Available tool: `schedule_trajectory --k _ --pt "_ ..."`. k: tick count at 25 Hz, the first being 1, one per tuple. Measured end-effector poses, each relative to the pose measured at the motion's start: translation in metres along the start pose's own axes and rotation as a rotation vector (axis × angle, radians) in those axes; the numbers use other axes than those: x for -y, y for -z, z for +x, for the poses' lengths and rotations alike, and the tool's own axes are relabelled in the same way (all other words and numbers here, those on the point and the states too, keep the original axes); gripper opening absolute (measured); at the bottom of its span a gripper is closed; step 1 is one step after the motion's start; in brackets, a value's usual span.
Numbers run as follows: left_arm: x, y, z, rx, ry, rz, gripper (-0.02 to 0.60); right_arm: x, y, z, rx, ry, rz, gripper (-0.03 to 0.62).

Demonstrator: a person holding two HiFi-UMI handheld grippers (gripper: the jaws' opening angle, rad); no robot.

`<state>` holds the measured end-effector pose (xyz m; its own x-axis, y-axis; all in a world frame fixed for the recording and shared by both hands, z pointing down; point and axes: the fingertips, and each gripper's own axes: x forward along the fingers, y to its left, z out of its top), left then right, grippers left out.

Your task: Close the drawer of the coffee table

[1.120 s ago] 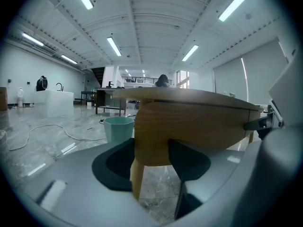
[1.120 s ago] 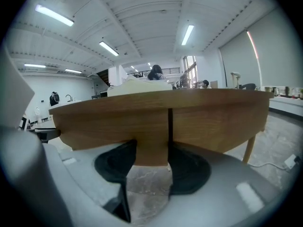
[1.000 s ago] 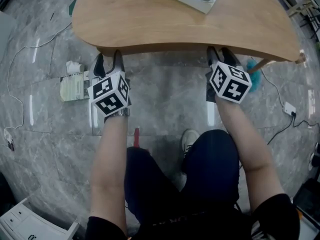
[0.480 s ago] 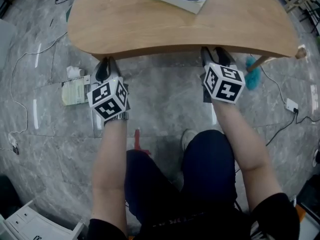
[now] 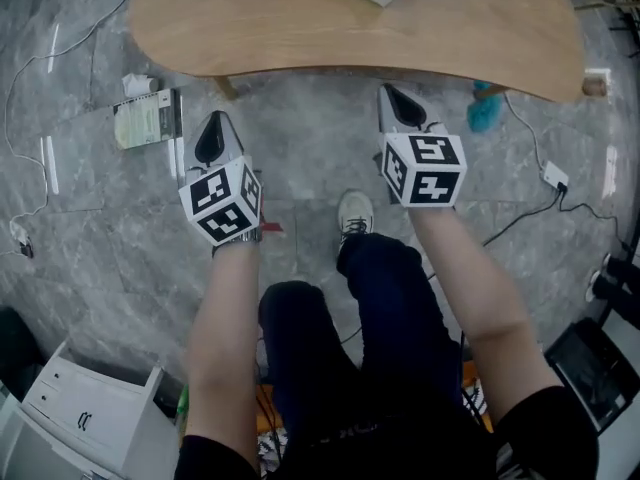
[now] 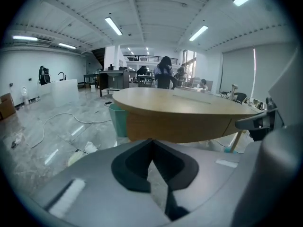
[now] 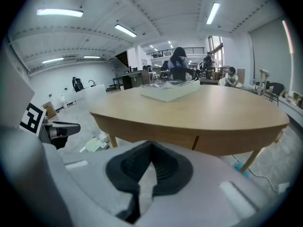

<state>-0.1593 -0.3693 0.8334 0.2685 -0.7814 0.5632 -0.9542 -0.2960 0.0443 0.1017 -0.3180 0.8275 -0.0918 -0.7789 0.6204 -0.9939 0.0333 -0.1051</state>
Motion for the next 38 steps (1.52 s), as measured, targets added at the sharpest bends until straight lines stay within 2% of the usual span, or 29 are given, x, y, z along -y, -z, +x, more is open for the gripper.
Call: schedule_trajectory --k 4,12,20,24,28,34,38 --pt "0.027 -0.049 -0.05 -0.057 -0.008 0.008 0.006 -0.016 -0.046 -0.043 -0.056 -0.024 0.011 0.002" --pt "0.086 -0.158 -0.16 -0.149 0.018 -0.044 0.006 -0.058 -0.137 -0.151 -0.152 -0.137 0.005 0.002" --pt "0.118 -0.233 -0.253 -0.174 0.103 0.021 0.006 -0.093 -0.224 -0.247 -0.1 -0.216 -0.049 0.002" --pt "0.127 -0.268 -0.306 -0.139 0.159 0.043 0.006 -0.105 -0.259 -0.303 -0.042 -0.231 -0.081 0.002" --pt "0.132 -0.296 -0.36 -0.08 0.227 0.058 0.005 -0.12 -0.273 -0.359 0.002 -0.228 -0.083 0.002" --pt "0.126 -0.316 -0.441 0.0 0.283 0.092 0.006 -0.157 -0.284 -0.441 0.072 -0.23 -0.098 0.002" --pt "0.115 -0.314 -0.495 0.031 0.308 0.093 0.005 -0.19 -0.287 -0.494 0.124 -0.239 -0.118 0.002"
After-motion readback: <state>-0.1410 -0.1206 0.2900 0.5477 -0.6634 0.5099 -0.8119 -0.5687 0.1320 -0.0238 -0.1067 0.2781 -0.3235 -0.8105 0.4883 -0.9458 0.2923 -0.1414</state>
